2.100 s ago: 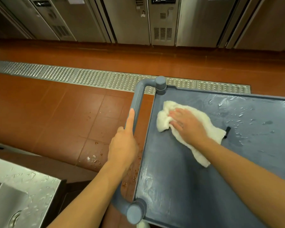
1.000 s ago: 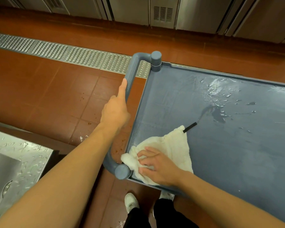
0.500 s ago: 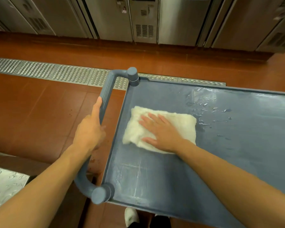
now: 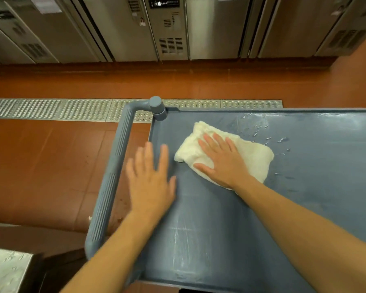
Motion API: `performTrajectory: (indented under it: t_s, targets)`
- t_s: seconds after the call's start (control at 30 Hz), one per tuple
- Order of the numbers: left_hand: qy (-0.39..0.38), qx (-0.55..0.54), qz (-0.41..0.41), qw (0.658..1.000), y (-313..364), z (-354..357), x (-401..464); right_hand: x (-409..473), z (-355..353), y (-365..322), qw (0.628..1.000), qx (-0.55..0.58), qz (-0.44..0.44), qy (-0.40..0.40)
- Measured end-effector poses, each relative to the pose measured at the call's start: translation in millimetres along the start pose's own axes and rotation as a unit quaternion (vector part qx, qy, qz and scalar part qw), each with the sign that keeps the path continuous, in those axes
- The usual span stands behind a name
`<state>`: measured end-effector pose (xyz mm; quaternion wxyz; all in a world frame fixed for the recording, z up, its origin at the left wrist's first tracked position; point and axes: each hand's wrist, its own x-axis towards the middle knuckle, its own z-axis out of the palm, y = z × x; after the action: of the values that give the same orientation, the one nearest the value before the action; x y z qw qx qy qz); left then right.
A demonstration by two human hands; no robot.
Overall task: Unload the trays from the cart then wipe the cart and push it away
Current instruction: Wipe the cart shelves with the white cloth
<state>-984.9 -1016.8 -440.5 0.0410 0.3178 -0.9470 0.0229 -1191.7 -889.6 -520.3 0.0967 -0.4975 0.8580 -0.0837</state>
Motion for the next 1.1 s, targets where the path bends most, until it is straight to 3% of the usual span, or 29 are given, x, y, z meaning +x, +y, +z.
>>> performTrajectory:
  t_s: [0.13, 0.37, 0.53, 0.67, 0.8, 0.9, 1.1]
  targets:
    - [-0.09, -0.111, -0.013, 0.99, 62, 55, -3, 2, 5, -4, 1.0, -0.012, -0.002, 0.028]
    - [-0.076, -0.104, -0.042, 0.991, 62, 78, -2, 15, 1, 7, 0.998, 0.051, 0.024, 0.029]
    - [-0.1, -0.078, -0.048, 0.991, 62, 78, 1, 5, -38, 101, 0.973, 0.098, 0.181, 0.104]
    - [-0.106, -0.069, -0.043, 0.991, 65, 76, 1, -43, -55, 203, 0.927, 0.075, 0.331, 0.158]
    - [-0.122, -0.05, -0.032, 0.991, 75, 76, -4, -39, -45, 213, 0.906, 0.023, 0.394, 0.152]
    - [-0.131, -0.047, -0.028, 0.99, 78, 75, -6, -16, -35, 172, 0.918, 0.022, 0.365, 0.152]
    - [-0.143, -0.043, -0.022, 0.989, 82, 73, -9, 57, -6, 4, 0.99, 0.015, 0.112, 0.084]
